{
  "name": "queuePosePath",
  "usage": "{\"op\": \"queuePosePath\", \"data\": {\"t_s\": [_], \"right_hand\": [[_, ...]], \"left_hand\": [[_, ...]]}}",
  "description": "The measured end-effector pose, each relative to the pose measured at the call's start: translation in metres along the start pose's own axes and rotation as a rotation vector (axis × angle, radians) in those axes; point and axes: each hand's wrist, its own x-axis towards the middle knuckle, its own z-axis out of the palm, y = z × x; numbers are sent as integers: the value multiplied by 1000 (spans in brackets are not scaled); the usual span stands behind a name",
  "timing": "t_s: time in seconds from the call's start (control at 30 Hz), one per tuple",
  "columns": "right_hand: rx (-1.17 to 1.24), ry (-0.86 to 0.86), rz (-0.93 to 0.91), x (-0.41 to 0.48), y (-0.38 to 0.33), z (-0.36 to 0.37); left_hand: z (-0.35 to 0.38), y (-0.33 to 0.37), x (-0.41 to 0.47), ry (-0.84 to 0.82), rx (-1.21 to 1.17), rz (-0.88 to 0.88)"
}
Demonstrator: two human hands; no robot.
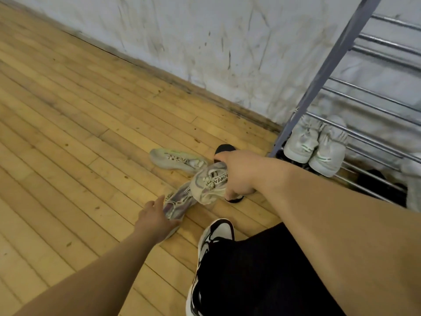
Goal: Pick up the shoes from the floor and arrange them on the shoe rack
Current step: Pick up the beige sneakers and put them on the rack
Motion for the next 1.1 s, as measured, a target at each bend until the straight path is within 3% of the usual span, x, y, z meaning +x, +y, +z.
{"op": "queuePosePath", "data": {"t_s": [0.2,0.43,0.53,0.7,0.87,1.0,1.1], "right_hand": [[1,13,72,20,28,-2],[68,11,106,38,40,-10],[62,48,95,38,36,-13],[90,135,87,19,30,-15],[226,355,88,-42,29,-31],[339,620,6,-125,44,-52],[370,745,50,-192,79,-56]], "left_hand": [[36,2,51,-78,107,-52],[53,12,51,14,99,-107],[49,21,42,12,-92,-126],[18,63,15,-73,-758,-271],[-48,106,-31,-43,-1130,-195],[-107,143,-80,75,-1128,13],[-142,178,-122,134,-1082,207]]}}
